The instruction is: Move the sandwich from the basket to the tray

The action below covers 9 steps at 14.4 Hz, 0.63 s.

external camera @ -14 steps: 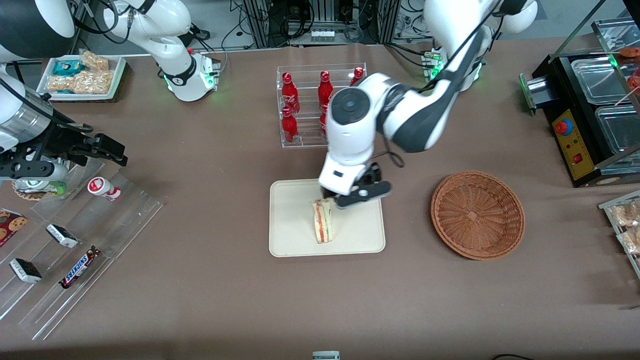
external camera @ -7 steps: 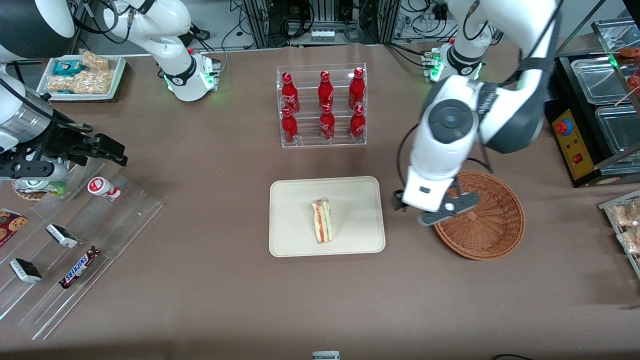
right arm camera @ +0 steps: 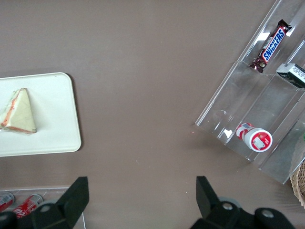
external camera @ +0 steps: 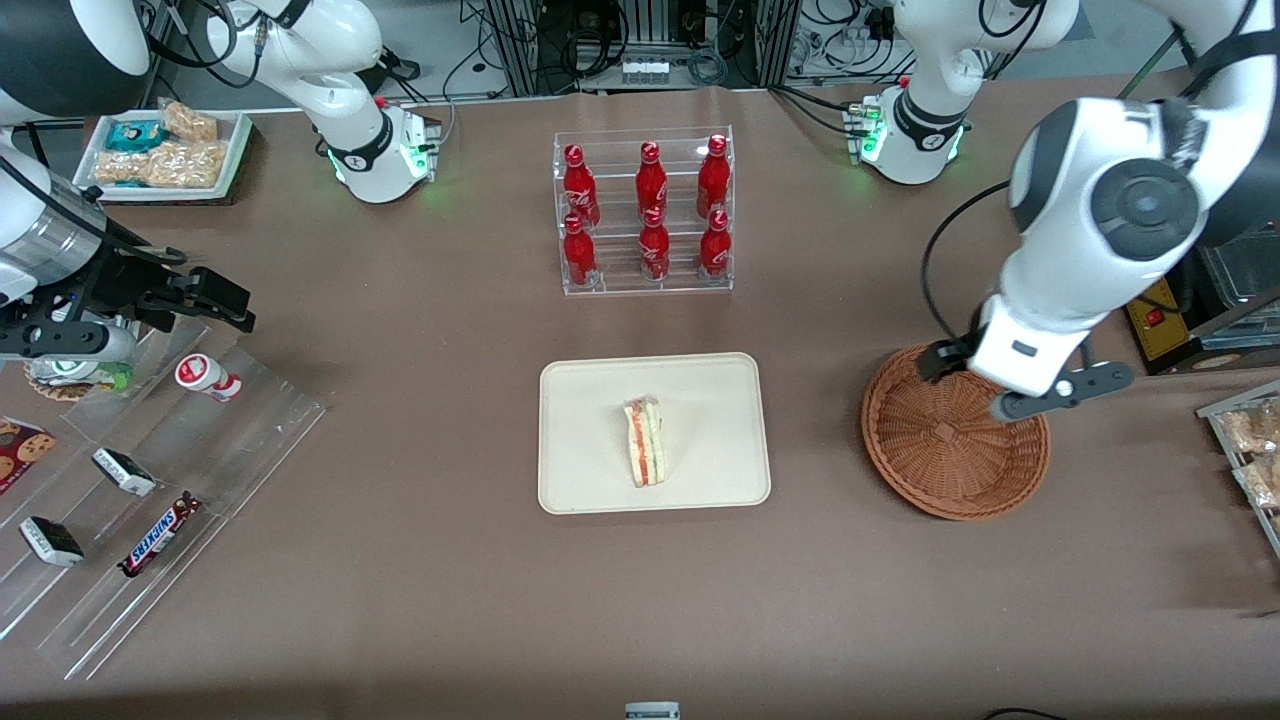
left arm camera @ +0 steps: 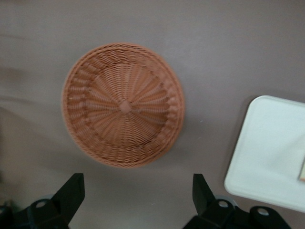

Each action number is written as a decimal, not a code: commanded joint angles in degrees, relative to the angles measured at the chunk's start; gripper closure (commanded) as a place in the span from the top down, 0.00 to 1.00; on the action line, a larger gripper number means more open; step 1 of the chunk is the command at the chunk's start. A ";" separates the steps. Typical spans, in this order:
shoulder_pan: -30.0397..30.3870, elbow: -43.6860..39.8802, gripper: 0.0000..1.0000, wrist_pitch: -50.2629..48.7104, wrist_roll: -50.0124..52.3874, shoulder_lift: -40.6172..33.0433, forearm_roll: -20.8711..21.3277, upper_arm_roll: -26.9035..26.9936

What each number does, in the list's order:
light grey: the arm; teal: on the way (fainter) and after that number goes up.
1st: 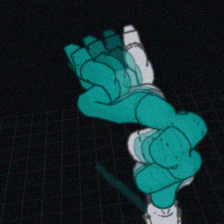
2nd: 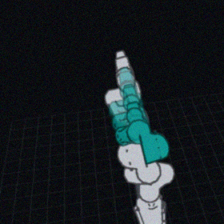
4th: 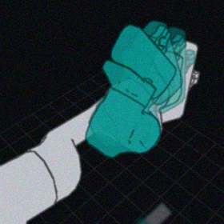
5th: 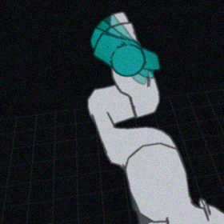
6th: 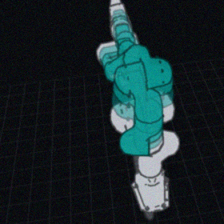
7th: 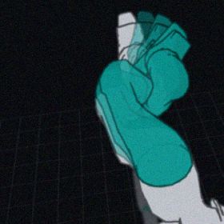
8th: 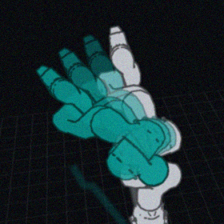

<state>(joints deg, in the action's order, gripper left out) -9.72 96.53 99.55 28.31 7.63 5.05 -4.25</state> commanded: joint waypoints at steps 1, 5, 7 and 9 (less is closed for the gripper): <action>3.91 1.56 1.00 -3.29 -7.10 -4.37 -2.58 -1.03; 7.43 -0.11 1.00 -7.09 -19.58 -8.24 -4.60 -1.03; 7.79 -2.38 1.00 -10.14 -25.39 -8.95 -5.58 -0.50; 7.79 -5.46 1.00 -13.24 -28.83 -8.86 -5.23 -0.32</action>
<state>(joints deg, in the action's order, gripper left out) -2.43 93.95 89.21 3.23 -1.24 0.50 -4.30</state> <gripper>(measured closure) 0.000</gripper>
